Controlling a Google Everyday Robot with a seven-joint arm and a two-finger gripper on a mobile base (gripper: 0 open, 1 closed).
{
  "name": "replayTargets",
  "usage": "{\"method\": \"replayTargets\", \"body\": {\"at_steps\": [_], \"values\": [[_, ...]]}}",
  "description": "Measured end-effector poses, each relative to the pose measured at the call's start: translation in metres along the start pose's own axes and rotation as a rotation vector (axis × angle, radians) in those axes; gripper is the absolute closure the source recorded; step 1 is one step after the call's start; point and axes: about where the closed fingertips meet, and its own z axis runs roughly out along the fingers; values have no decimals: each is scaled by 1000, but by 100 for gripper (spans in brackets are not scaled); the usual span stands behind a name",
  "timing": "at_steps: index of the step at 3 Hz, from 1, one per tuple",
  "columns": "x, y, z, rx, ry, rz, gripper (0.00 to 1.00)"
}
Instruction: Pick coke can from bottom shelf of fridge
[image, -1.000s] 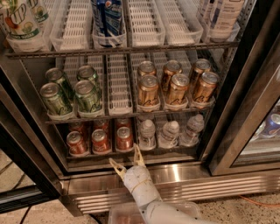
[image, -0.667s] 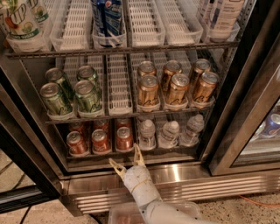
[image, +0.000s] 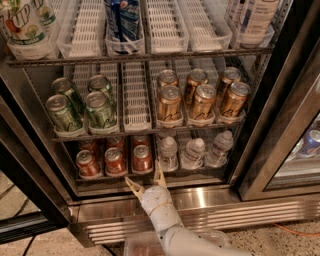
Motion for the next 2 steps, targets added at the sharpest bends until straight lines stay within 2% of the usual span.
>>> {"method": "replayTargets", "body": {"at_steps": [2], "values": [[-1, -2, 15, 34, -23, -4, 36]]}}
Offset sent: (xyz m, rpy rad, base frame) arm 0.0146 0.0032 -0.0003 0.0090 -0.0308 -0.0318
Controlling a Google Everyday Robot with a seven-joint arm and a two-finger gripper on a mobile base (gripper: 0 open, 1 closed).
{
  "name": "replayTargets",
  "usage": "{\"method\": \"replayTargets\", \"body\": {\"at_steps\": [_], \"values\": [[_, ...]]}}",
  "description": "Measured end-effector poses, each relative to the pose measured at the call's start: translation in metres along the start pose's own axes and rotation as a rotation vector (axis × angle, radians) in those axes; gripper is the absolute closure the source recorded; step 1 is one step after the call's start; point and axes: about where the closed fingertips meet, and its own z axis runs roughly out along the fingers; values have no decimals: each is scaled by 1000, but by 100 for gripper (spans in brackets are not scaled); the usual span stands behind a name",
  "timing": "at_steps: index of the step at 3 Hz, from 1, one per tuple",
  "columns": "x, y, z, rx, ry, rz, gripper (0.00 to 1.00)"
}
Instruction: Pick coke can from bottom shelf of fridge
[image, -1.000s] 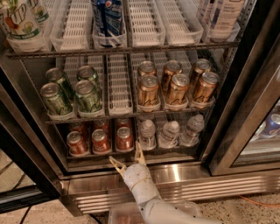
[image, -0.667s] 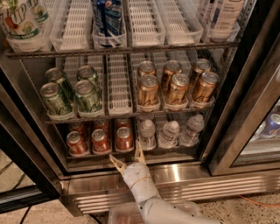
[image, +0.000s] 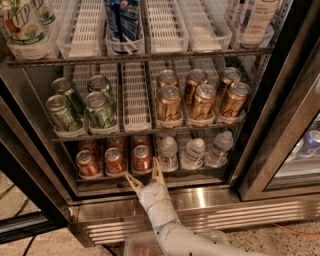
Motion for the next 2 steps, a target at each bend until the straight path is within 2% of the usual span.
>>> {"method": "replayTargets", "body": {"at_steps": [2], "values": [[0, -7, 11, 34, -13, -12, 36]]}}
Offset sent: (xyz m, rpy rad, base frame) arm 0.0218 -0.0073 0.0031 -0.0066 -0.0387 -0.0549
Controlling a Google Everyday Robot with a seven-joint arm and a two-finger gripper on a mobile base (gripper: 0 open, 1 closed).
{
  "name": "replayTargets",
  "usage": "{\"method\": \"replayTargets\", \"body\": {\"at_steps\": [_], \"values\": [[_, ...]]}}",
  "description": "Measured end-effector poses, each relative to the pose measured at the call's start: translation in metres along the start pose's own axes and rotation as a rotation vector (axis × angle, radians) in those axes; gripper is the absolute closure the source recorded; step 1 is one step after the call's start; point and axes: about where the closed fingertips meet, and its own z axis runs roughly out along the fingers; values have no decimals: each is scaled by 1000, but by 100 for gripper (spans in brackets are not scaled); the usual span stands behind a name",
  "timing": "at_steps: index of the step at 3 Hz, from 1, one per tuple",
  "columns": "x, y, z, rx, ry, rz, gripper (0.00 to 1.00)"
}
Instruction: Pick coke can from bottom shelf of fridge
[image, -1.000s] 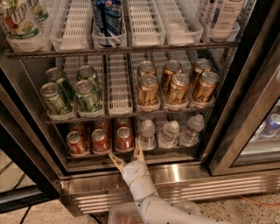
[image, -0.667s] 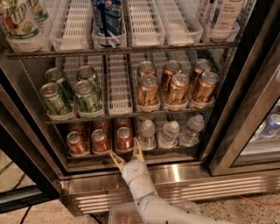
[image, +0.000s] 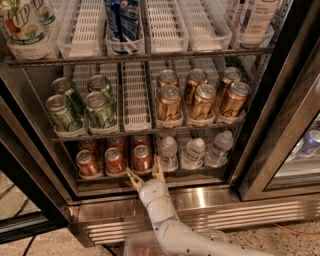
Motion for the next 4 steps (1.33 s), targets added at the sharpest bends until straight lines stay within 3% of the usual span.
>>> {"method": "replayTargets", "body": {"at_steps": [1, 2, 4], "values": [[5, -8, 23, 46, 0, -14, 36], [7, -10, 29, 56, 0, -12, 36], [7, -10, 35, 58, -2, -5, 78]]}}
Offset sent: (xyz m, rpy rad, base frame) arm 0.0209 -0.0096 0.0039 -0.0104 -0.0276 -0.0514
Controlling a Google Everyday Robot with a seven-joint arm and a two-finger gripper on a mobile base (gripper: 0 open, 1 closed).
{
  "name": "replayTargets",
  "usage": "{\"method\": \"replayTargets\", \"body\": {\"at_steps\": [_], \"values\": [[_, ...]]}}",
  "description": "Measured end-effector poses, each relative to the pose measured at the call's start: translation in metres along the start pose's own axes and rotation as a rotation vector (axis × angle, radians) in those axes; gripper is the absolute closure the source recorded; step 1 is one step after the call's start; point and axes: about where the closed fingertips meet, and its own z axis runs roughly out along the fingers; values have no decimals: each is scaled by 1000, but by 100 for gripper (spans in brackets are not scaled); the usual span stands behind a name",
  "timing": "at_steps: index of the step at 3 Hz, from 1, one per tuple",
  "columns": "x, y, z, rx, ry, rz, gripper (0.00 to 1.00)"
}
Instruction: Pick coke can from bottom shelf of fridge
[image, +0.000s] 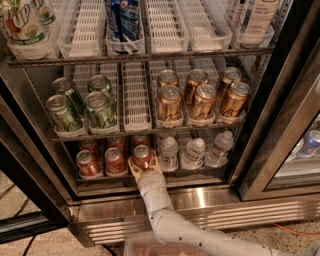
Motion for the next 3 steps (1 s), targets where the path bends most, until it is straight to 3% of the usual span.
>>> {"method": "replayTargets", "body": {"at_steps": [1, 3], "values": [[0, 0, 0, 0, 0, 0, 100], [-8, 0, -1, -24, 1, 16, 100]]}}
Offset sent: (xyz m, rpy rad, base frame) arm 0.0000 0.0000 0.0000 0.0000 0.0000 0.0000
